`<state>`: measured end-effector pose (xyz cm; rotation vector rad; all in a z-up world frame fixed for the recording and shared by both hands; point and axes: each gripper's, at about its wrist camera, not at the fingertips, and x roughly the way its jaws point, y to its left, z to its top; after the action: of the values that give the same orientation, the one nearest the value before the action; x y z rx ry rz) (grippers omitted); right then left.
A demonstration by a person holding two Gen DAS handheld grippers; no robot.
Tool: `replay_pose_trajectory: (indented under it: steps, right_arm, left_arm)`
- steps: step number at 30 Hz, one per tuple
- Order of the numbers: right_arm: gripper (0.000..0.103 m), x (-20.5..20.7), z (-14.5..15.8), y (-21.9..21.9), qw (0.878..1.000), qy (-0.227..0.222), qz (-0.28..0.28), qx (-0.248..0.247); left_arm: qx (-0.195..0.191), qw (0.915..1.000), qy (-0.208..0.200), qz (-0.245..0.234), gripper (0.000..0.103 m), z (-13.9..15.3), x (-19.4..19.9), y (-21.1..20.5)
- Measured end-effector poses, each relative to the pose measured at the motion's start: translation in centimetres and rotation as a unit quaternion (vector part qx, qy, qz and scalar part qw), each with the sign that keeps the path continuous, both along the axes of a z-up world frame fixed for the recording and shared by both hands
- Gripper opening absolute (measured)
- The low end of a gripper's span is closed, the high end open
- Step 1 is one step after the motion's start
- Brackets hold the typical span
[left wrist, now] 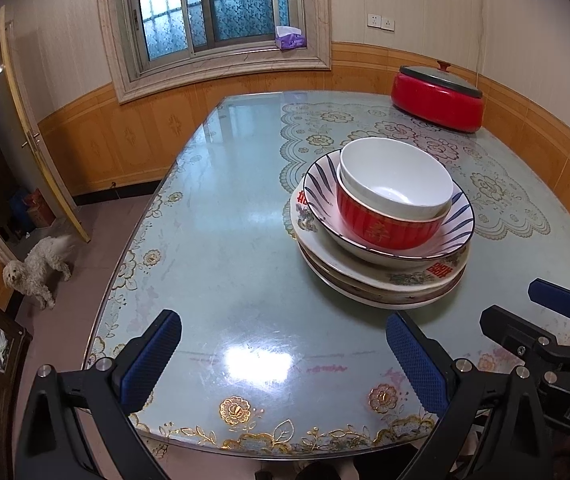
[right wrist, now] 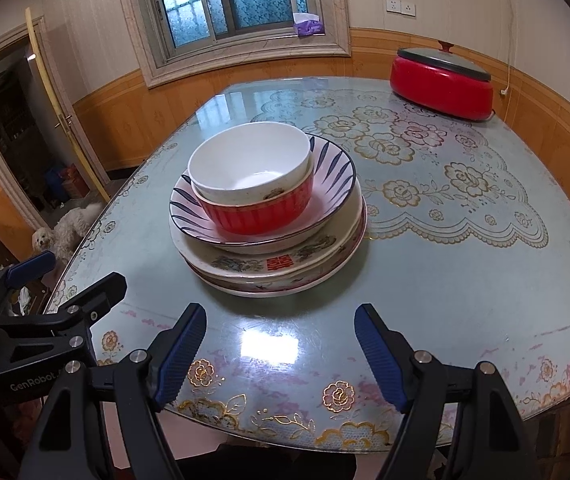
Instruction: Organize plates and bowls
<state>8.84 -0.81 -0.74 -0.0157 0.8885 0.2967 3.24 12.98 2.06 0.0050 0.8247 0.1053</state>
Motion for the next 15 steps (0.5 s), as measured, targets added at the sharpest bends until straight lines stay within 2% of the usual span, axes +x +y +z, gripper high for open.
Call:
replay_pose_trajectory:
  steps: [15]
  right_arm:
    - [0.078,-0.27,0.03,-0.14,1.0,-0.002,-0.006,-0.002]
  left_arm:
    - [0.003,0.9998,-0.012,-0.013,0.103,0.29,0.0,-0.51]
